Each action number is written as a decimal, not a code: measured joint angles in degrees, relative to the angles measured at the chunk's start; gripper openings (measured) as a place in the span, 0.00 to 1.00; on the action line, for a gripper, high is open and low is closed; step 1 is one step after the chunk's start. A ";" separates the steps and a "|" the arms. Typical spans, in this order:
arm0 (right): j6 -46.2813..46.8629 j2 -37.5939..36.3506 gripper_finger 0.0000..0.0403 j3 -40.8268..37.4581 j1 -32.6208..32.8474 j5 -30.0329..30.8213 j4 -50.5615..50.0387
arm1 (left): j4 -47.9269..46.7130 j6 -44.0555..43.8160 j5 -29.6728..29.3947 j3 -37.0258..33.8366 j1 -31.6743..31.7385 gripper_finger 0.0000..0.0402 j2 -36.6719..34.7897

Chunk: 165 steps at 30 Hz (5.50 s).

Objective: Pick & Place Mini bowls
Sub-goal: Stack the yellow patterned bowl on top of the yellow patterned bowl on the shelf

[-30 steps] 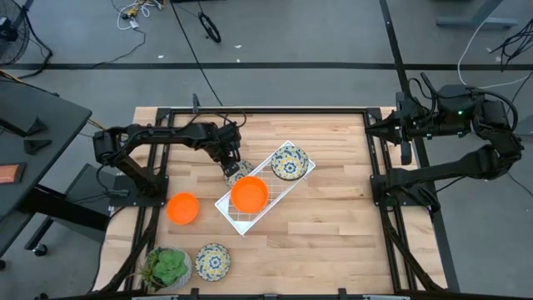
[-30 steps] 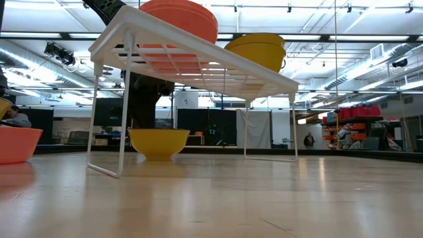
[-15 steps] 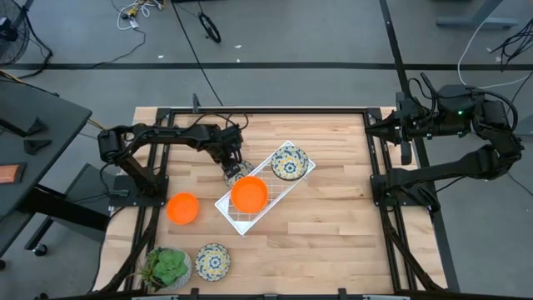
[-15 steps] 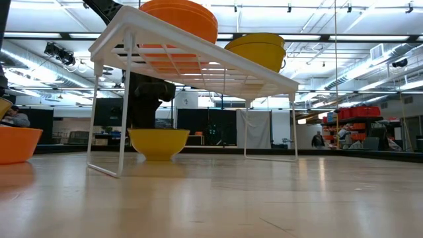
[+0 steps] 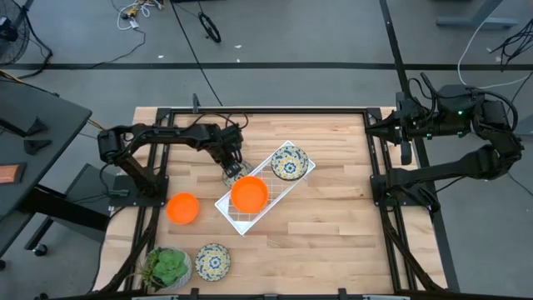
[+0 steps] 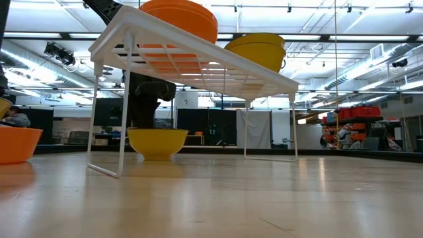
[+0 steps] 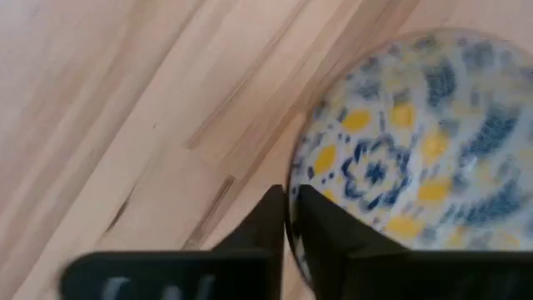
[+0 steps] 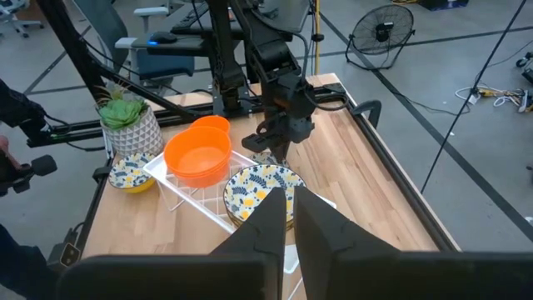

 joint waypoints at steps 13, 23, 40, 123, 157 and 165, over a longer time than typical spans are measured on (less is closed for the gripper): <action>0.00 0.00 0.08 0.00 0.00 0.00 0.01 | -0.19 0.18 2.38 0.16 0.05 0.03 -0.35; 0.00 -0.01 0.08 0.00 0.00 -0.02 0.02 | -12.74 4.31 -2.31 8.30 0.40 0.02 -3.53; 0.00 0.00 0.08 0.00 0.00 -0.02 0.02 | -31.94 10.57 -8.50 34.45 3.50 0.02 -3.50; 0.00 0.01 0.08 0.02 0.00 -0.02 0.02 | -31.45 -7.70 22.52 74.34 0.03 0.02 16.89; 0.00 0.00 0.08 0.01 0.00 -0.02 0.01 | -33.20 -4.74 20.83 74.26 -2.51 0.02 27.40; 0.00 -0.01 0.08 0.00 0.00 -0.02 0.01 | -32.67 -4.69 20.88 74.28 -2.68 0.02 28.23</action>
